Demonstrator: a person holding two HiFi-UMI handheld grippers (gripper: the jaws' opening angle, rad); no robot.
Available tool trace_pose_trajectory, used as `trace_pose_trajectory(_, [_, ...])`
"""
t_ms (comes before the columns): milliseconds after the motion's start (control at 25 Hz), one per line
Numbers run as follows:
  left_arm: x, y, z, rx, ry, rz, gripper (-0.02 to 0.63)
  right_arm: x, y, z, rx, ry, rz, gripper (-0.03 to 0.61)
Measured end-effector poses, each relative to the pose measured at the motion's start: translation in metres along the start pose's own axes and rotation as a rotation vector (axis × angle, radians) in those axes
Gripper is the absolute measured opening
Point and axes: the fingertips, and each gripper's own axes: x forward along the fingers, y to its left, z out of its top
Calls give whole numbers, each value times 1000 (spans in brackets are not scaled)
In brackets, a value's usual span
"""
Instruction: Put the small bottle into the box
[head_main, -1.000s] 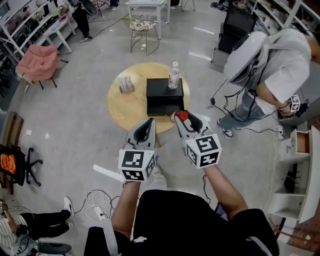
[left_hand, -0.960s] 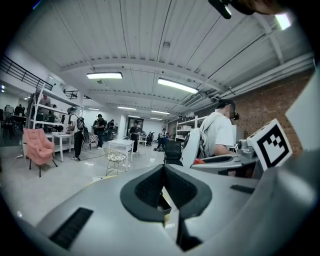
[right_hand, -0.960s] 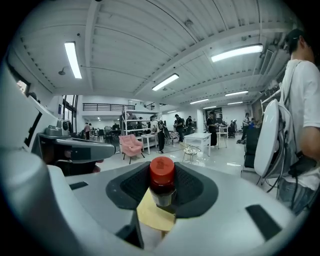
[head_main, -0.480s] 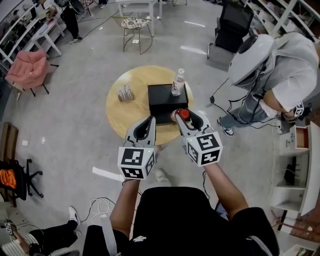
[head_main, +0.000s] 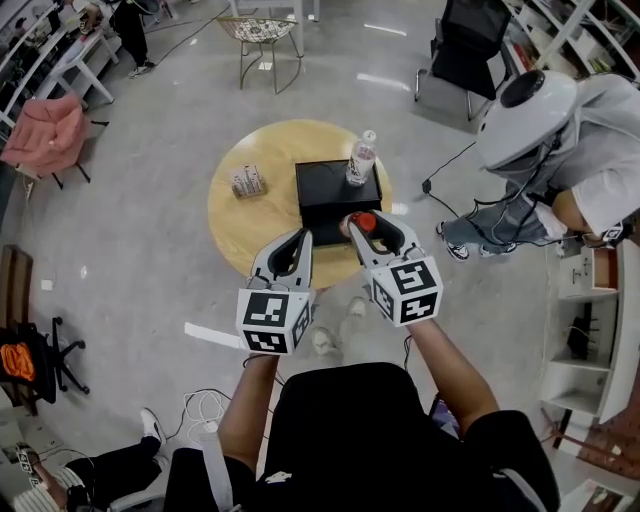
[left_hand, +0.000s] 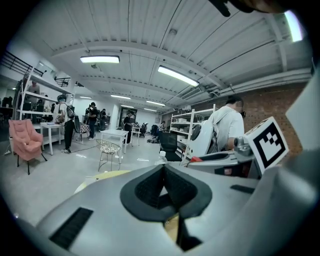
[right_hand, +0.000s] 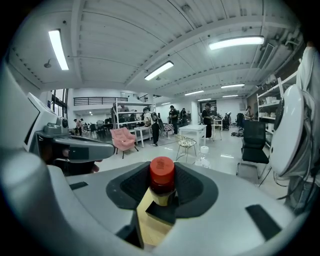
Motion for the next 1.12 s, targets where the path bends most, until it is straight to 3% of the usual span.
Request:
trace_pose_trajectory(480, [58,30,-21,-58,60,22,11,56,-34,-25,7,91,24,138])
trace_pose_trajectory(1120, [126,72,-94,-157,219,85,11,137,-61,-107,45,271,98,138])
